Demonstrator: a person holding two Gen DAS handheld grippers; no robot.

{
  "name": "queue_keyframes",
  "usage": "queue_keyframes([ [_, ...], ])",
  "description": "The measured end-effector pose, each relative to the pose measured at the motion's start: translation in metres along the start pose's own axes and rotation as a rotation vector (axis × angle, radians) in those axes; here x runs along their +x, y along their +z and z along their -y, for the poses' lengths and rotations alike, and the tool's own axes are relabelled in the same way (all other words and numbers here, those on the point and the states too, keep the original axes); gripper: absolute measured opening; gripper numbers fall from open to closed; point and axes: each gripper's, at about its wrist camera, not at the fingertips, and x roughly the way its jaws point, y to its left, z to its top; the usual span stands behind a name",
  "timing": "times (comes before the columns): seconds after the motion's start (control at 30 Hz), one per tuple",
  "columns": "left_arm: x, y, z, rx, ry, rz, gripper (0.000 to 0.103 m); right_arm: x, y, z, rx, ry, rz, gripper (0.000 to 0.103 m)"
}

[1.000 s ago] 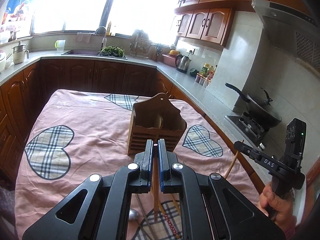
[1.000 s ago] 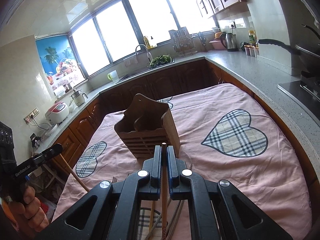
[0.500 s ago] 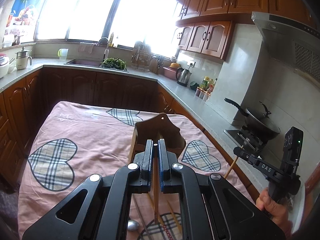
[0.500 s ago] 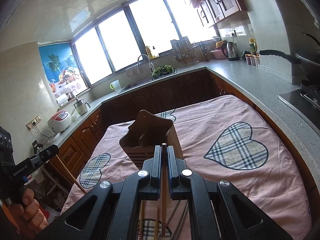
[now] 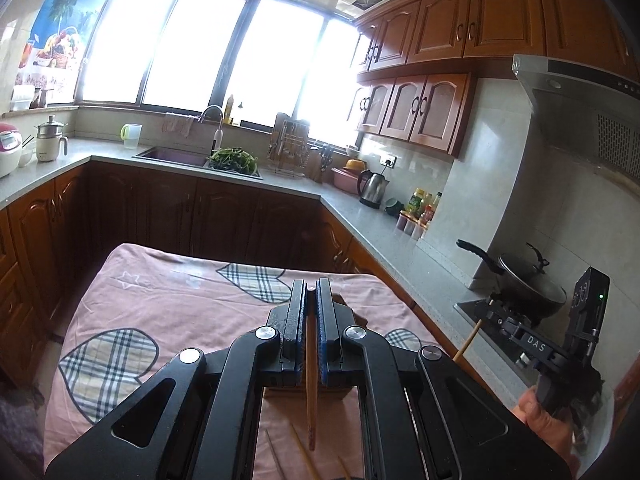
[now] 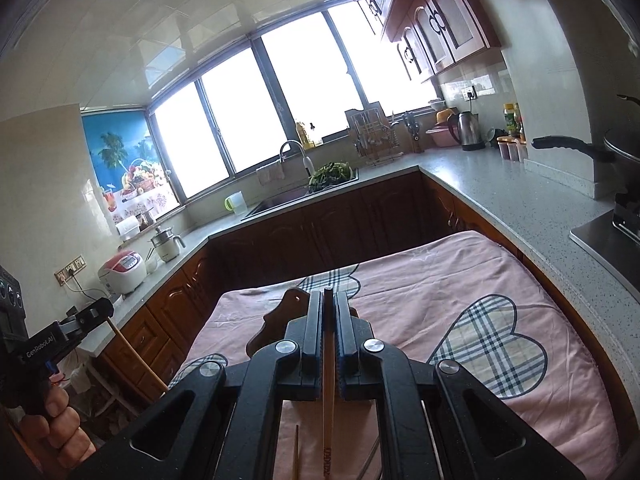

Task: Organize utensils
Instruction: 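Lift both held chopsticks over the wooden holder and open both grippers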

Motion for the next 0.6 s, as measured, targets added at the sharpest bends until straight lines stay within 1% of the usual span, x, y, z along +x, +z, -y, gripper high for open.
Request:
queue_keyframes([
  [0.27, 0.022, 0.035, -0.006, -0.024, 0.024, 0.085, 0.004, 0.019, 0.040, -0.003, 0.012, 0.005, 0.093, 0.005],
  [0.37, 0.034, 0.046, -0.007, -0.023, 0.044, 0.117, 0.004, 0.031, 0.053, -0.004, 0.017, 0.003, 0.125, 0.005],
  [0.5, 0.058, 0.053, -0.015, -0.055, 0.054, 0.132, 0.004, 0.055, 0.063, 0.000, 0.027, -0.006, 0.145, 0.005],
  [0.6, 0.078, 0.050, -0.022, -0.082, 0.069, 0.133, 0.004, 0.075, 0.061, 0.005, 0.033, -0.018, 0.148, 0.005],
])
